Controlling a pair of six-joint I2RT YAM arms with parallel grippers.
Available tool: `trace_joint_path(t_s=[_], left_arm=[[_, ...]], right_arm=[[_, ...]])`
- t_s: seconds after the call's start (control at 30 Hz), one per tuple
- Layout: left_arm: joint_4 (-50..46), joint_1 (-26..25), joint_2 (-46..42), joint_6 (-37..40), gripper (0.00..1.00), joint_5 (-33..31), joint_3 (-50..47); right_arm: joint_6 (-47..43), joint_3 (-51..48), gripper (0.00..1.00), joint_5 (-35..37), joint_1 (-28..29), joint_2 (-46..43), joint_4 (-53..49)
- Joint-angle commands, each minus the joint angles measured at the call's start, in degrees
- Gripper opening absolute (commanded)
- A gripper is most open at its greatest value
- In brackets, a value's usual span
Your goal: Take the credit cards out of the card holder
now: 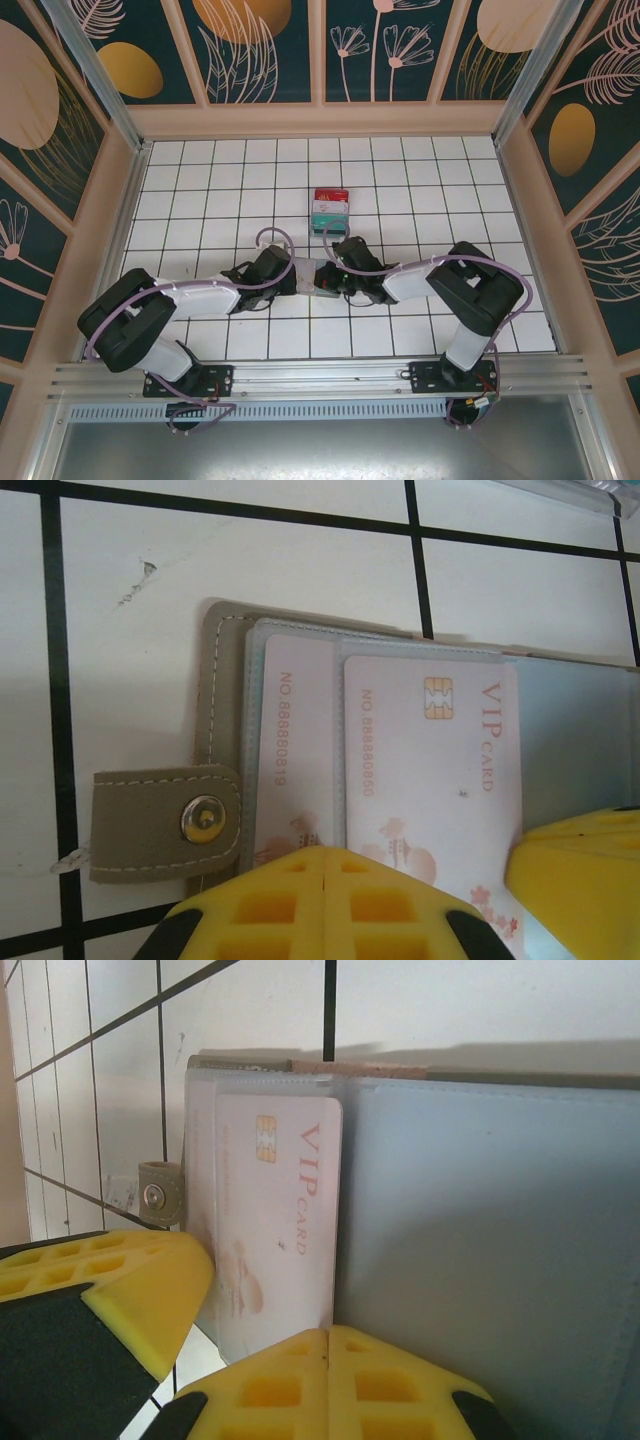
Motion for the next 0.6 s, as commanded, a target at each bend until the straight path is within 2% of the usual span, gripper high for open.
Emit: trace_joint_path(t_s=[0.0,0.4,0.47,0.57], left_arm=[[-5.1,0.3,1.9,-0.7,0.0,-3.3,-0.6],[-4.0,0.3,1.7,-0.3,0.0,-1.9,-0.7],[-3.6,0.3,1.5,-0.1,0.0,-1.2,-0.8],[-3.4,0.4,0.7,-0.2,0.0,-0.6,-0.7]], right_arm=[[-0.9,-2.0,0.0,1.5,-1.2,-1.1,-2.1],[-1.5,-1.1,0.0,0.2,-1.3,-0.8,-1.5],[-1.8,-0.1,0.05,-0.3,-1.0,-0.2,-1.7],[-2.2,1.5,0.03,-0.9,-0.3,0.9,-1.7]])
